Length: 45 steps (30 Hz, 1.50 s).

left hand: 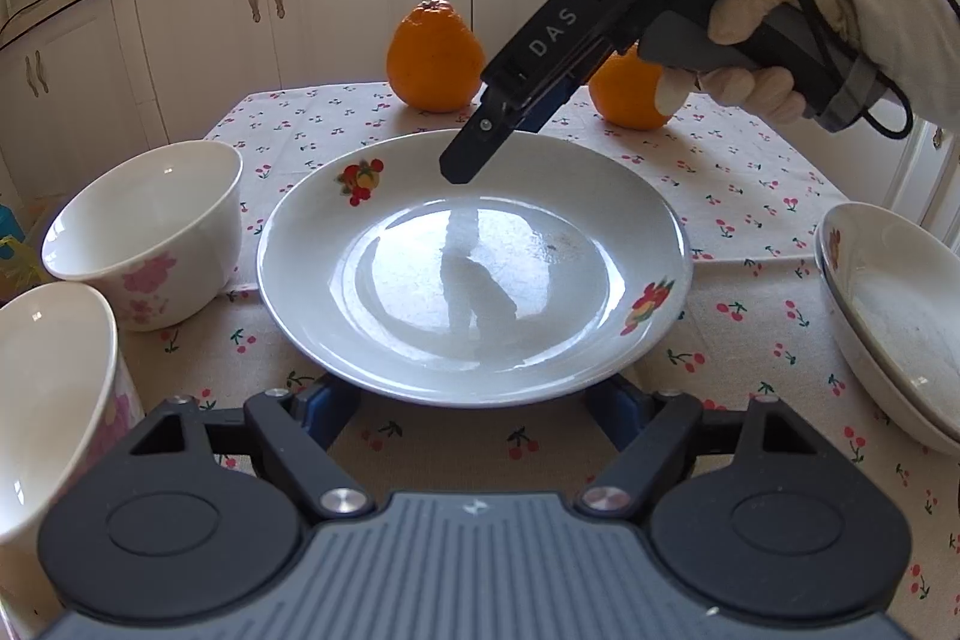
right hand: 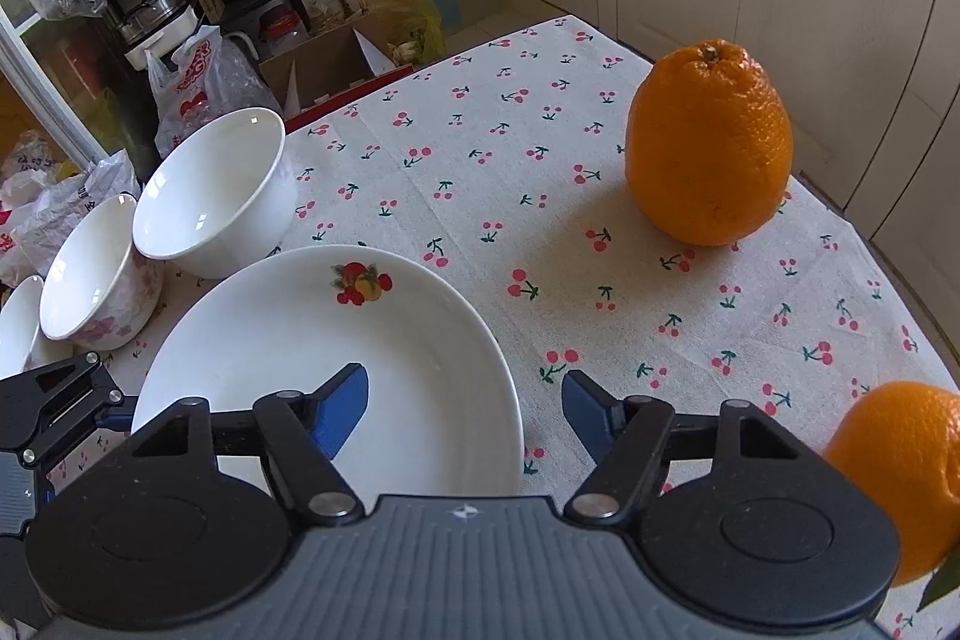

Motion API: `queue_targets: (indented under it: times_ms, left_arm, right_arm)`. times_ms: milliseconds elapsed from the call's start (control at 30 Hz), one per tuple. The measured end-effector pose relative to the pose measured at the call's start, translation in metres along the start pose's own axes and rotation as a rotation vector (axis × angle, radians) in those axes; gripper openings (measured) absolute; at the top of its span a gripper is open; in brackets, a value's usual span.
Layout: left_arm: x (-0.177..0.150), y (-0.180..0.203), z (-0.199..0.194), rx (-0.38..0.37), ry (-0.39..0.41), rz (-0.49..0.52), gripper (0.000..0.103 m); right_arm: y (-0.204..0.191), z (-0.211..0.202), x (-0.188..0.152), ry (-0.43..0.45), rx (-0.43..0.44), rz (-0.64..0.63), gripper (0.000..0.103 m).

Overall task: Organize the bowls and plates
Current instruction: 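Move the right tool to the third flowered white plate and grasp its rim, then lift and carry the flowered plate with the right tool toward the plate stack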

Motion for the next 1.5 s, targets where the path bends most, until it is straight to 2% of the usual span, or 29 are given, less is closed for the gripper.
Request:
queue_targets:
  times_ms: [133, 433, 1067, 1500]
  left_arm:
    - [0.000, 0.000, 0.000, -0.001, 0.000, 0.001, 0.082]
    - [0.000, -0.001, 0.000, -0.003, -0.001, 0.008, 0.082]
    - [-0.004, -0.001, -0.009, -0.026, -0.024, 0.069, 0.081]
    - [-0.006, 0.012, -0.037, -0.068, -0.023, 0.147, 0.081]
  right_arm:
    - [-0.001, 0.009, 0.003, 0.002, 0.049, -0.013, 0.065]
    - [0.000, 0.011, 0.003, 0.015, 0.111, 0.002, 0.063]
    - [-0.008, -0.005, -0.009, 0.010, 0.117, 0.039, 0.064]
    - [-0.031, -0.042, -0.023, 0.049, 0.075, 0.067, 0.064]
Point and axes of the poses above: each gripper's, at about its wrist camera, not at the fingertips, and z roughly the way its jaws point, y to its right, x to its top, the point moved 6 cm from there along z, roughly the way its jaws point, and after that the axes turned 15 degrees about -z, right-handed, at the moved point
